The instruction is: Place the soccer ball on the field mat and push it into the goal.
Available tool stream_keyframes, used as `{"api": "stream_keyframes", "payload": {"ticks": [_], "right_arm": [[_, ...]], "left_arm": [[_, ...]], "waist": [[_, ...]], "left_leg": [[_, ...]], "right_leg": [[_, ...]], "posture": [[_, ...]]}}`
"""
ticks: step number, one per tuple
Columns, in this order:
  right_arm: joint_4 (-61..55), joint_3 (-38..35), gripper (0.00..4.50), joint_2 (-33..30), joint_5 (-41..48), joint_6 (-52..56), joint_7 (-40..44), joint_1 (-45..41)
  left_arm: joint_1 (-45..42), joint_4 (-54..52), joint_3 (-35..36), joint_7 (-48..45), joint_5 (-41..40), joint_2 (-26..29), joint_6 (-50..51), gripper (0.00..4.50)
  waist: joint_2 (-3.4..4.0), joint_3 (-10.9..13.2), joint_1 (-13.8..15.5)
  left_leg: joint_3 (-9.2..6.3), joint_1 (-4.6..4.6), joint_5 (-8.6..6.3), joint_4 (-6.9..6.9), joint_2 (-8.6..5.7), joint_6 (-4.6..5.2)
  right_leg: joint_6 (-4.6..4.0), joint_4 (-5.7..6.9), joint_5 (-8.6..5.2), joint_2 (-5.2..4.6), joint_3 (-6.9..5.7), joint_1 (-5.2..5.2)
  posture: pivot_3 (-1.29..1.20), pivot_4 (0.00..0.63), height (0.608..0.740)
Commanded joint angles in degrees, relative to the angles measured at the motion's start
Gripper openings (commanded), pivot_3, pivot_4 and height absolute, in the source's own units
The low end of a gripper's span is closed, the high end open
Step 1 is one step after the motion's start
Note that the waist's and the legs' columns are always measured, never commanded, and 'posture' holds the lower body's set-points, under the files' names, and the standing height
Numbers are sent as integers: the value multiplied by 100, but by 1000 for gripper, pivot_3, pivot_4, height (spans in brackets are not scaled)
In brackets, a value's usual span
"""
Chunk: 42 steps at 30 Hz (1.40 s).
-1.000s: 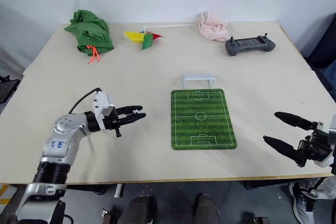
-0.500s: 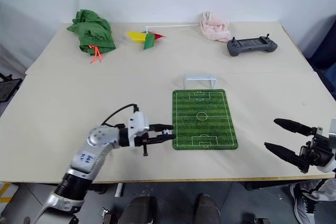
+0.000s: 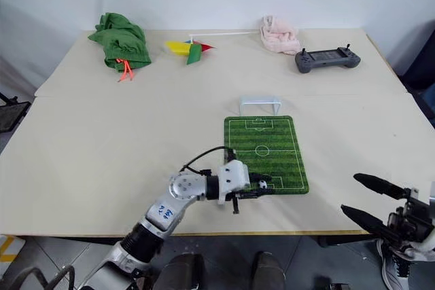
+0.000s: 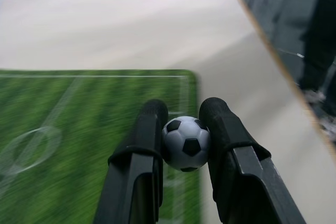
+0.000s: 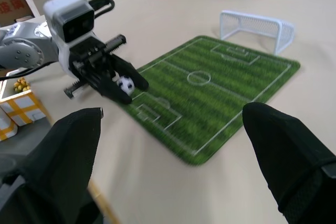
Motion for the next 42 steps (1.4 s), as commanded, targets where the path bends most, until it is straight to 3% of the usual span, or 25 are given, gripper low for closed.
{"api": "stream_keyframes", "payload": {"ticks": [1,7,29,40,42], "right_arm": [[-415,-357,4500,80,205,92,-127,284],[-620,-456,4500,105,273,179,-235,489],[-688,-495,4500,77,198,179,-442,544],[-670,-459,4500,57,101,171,-513,510],[-655,-435,4500,46,78,167,-527,481]], "left_arm": [[-48,91,-151,278,236,-196,-111,862],[-221,448,3,672,320,-481,-52,862],[-365,882,30,626,391,-473,-250,862],[-341,854,11,579,387,-463,-283,4399],[-360,843,39,630,394,-480,-283,4456]], "waist": [[1,-1,-8],[2,-1,-13],[4,-2,2],[4,-2,2],[4,-2,2]], "left_leg": [[0,1,-1,0,0,2],[-1,-1,-2,-2,0,4],[0,-6,-7,-4,-1,10],[-1,-6,-8,-2,-1,12],[-1,-6,-8,-2,-1,12]], "right_leg": [[-1,-4,1,0,0,2],[-1,-15,1,0,0,2],[3,-26,4,0,-2,4],[4,-27,5,0,-2,6],[4,-27,5,0,-2,6]], "posture": [[0,150,740],[0,150,740],[0,150,740],[0,150,740],[0,150,740]]}}
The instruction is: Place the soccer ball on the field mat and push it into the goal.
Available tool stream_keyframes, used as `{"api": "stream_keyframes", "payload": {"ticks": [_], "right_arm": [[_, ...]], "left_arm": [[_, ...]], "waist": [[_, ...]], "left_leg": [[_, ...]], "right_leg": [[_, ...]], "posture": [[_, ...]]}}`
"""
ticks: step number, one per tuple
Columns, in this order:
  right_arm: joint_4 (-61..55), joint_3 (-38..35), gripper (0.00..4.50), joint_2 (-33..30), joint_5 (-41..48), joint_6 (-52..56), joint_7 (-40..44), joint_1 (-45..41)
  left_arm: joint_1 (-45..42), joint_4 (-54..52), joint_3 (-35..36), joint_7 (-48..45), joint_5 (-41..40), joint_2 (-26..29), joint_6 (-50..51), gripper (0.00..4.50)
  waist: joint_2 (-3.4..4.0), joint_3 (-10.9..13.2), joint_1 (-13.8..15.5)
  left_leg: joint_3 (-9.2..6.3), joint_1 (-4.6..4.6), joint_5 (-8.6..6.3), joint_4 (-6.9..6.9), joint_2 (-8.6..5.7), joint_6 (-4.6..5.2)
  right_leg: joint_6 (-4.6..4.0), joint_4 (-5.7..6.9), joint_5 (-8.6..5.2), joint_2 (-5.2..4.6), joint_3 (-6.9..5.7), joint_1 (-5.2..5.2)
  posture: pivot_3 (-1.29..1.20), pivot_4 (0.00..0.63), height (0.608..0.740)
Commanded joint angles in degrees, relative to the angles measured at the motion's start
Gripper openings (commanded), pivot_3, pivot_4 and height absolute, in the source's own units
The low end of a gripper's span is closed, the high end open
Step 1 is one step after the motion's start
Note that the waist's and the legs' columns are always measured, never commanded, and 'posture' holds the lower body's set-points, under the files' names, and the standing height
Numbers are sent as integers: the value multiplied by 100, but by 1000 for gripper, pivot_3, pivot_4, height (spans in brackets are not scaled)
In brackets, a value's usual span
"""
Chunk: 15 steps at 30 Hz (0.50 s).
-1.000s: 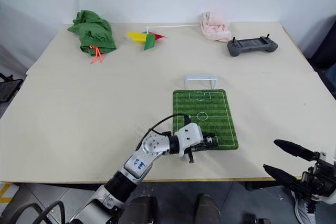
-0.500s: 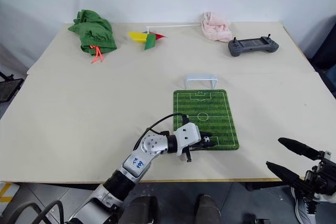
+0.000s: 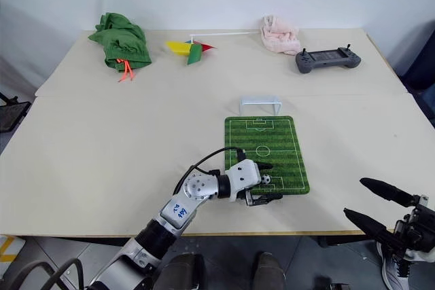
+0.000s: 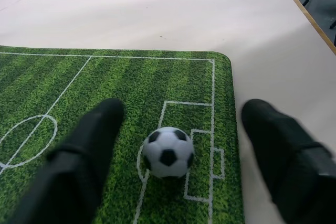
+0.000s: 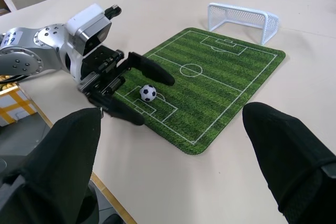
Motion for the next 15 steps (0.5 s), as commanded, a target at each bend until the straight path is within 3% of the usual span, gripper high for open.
{"api": "stream_keyframes", "payload": {"ticks": [1,12,15], "right_arm": [[-93,-73,4500,-48,3,-6,-38,-22],[61,46,4500,-76,-128,-8,-63,-266],[123,79,4500,-74,-155,-30,-57,-361]], "left_arm": [[-114,-51,28,35,-8,-97,-97,4456],[-213,-995,465,-387,-469,270,-136,4456],[-89,-1443,542,-1047,-1016,585,12,3894]], "waist": [[0,0,0],[2,-1,-5],[4,-3,-10]], "left_leg": [[0,0,0,0,0,0],[0,0,0,-2,0,0],[1,1,0,-2,0,-1]], "right_leg": [[0,0,0,0,0,0],[1,1,1,0,0,0],[1,3,1,0,0,0]], "posture": [[0,150,740],[0,150,740],[0,150,740]]}}
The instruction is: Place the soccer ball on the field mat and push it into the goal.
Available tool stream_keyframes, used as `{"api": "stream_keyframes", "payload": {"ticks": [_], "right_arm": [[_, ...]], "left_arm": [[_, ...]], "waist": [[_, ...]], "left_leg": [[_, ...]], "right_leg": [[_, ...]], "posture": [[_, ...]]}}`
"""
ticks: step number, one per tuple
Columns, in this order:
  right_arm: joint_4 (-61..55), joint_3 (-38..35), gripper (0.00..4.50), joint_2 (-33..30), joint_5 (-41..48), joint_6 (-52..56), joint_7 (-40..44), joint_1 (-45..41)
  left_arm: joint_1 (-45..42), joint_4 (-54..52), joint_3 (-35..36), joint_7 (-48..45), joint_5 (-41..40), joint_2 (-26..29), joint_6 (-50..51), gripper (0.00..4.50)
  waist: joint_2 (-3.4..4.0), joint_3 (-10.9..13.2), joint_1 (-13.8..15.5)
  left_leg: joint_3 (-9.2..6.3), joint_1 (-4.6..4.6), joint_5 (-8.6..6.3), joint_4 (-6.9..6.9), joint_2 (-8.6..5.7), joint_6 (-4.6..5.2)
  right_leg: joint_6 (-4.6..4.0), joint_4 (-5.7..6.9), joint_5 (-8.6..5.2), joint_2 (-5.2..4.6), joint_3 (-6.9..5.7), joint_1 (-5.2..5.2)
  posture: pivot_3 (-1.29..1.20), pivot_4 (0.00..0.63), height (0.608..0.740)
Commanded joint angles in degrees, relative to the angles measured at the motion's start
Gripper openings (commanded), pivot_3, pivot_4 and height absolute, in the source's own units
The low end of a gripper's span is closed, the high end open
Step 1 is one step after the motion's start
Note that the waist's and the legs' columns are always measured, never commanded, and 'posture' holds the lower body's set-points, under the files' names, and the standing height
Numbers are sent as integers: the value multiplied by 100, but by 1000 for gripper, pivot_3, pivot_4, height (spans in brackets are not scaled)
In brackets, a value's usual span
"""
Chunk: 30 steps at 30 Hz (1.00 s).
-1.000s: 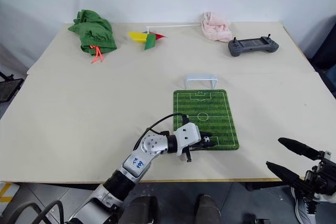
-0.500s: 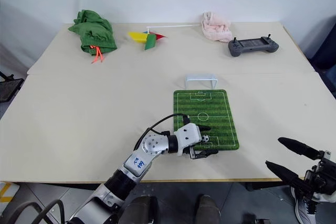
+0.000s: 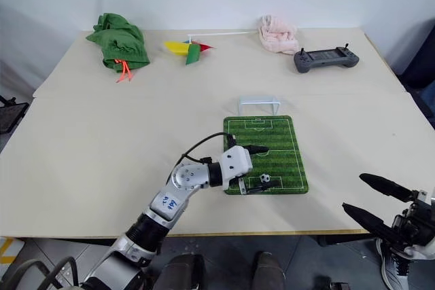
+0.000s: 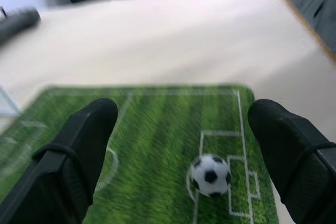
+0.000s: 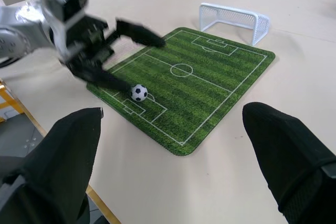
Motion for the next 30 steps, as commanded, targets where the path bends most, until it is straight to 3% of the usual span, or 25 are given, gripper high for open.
{"api": "stream_keyframes", "payload": {"ticks": [1,7,12,13,21,30], "right_arm": [[44,-29,4500,-57,27,-39,17,-86],[207,-7,4500,-47,61,-118,221,-212],[209,17,4500,12,0,-168,174,-263],[190,22,4500,36,-10,-178,166,-248],[-67,-122,4500,340,-32,-345,-21,140],[-215,-202,4500,555,-32,-513,-281,345]], "left_arm": [[101,-600,53,-692,-633,233,98,3594],[287,-764,-228,-1951,-1271,818,337,1698],[156,-356,-381,-2142,-1175,697,250,183],[105,-231,-402,-2114,-1110,641,212,51],[-586,1399,-535,-1551,-358,16,-222,51],[-2092,3774,243,1194,521,-837,-282,51]], "waist": [[3,-1,0],[4,-2,-1],[4,-2,16],[4,-2,12],[4,-2,28],[-2,1,11]], "left_leg": [[0,0,0,0,0,0],[1,3,0,4,0,0],[-1,5,-3,15,-1,5],[-2,5,-3,17,-1,6],[-5,6,-5,17,-2,6],[-13,-3,-12,18,-5,17]], "right_leg": [[0,0,0,0,0,0],[1,5,1,0,0,3],[2,-2,1,0,0,17],[3,-3,2,0,0,19],[4,-8,4,0,-2,22],[20,-47,15,0,-9,36]], "posture": [[0,150,740],[0,150,740],[0,150,740],[0,150,740],[0,150,740],[0,150,740]]}}
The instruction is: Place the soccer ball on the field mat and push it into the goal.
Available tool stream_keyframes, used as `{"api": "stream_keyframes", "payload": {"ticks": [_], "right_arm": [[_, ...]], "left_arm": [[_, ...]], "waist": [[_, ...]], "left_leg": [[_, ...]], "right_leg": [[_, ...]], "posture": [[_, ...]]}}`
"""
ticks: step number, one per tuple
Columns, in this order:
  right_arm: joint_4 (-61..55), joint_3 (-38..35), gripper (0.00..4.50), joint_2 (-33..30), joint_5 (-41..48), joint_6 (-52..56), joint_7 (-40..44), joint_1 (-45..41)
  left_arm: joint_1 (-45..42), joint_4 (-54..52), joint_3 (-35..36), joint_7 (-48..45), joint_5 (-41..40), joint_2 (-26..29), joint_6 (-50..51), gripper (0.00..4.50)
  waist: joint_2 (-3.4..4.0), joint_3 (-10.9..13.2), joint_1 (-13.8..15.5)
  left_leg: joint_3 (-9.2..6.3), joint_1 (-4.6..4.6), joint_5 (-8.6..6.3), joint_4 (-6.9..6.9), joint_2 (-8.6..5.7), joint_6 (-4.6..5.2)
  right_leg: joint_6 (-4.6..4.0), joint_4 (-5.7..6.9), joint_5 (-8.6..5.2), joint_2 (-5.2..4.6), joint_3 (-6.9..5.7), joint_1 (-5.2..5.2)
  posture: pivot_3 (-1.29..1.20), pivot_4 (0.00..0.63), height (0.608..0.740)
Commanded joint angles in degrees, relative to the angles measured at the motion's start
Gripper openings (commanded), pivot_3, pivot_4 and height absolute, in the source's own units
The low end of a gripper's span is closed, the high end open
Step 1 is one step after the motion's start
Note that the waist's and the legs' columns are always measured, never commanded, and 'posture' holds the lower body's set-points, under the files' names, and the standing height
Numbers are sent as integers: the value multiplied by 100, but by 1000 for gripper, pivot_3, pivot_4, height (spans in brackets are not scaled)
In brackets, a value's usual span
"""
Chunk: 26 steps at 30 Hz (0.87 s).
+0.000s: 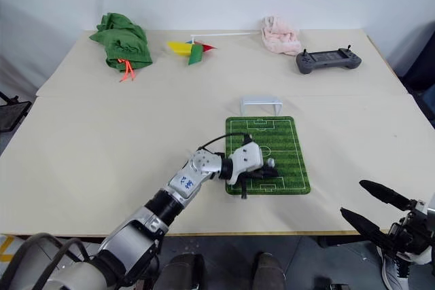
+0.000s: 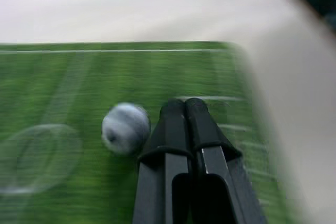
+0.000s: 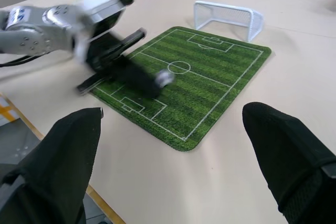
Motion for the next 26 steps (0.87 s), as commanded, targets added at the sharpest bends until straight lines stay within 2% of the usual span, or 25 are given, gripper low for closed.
{"api": "stream_keyframes", "payload": {"ticks": [1,3,6,17,21,26], "right_arm": [[-117,-169,4500,59,67,-152,-84,27],[-79,-123,4500,58,45,-189,-95,2],[8,-72,4500,44,14,-231,-136,-118],[550,64,4500,-243,-93,-296,9,-675],[938,195,4500,-468,-205,-329,122,-1098],[1336,413,4500,-664,-320,-359,209,-1598]], "left_arm": [[-416,493,468,914,104,-193,-144,51],[-564,656,660,1074,50,-271,-247,51],[-544,338,934,1116,-101,-282,-154,51],[300,-1917,1354,641,-738,69,928,51],[784,-2764,1606,-124,-1284,736,1212,51],[1397,-3275,1833,-843,-1604,1556,863,51]], "waist": [[0,0,-25],[0,0,-29],[1,-1,-30],[3,-2,-33],[7,-4,-57],[7,-4,-53]], "left_leg": [[1,0,-1,-4,0,0],[1,0,-1,-13,0,0],[0,1,-6,-22,0,-9],[6,1,-3,-17,0,-27],[12,4,-2,-12,0,-29],[17,18,3,-14,2,-36]], "right_leg": [[1,-3,1,0,-1,0],[3,-7,2,0,-2,0],[4,-9,2,0,-9,-1],[7,-10,4,0,-8,-2],[7,-9,4,0,-4,0],[7,10,4,0,-1,0]], "posture": [[0,150,740],[0,150,740],[0,150,740],[0,150,740],[0,150,740],[0,150,740]]}}
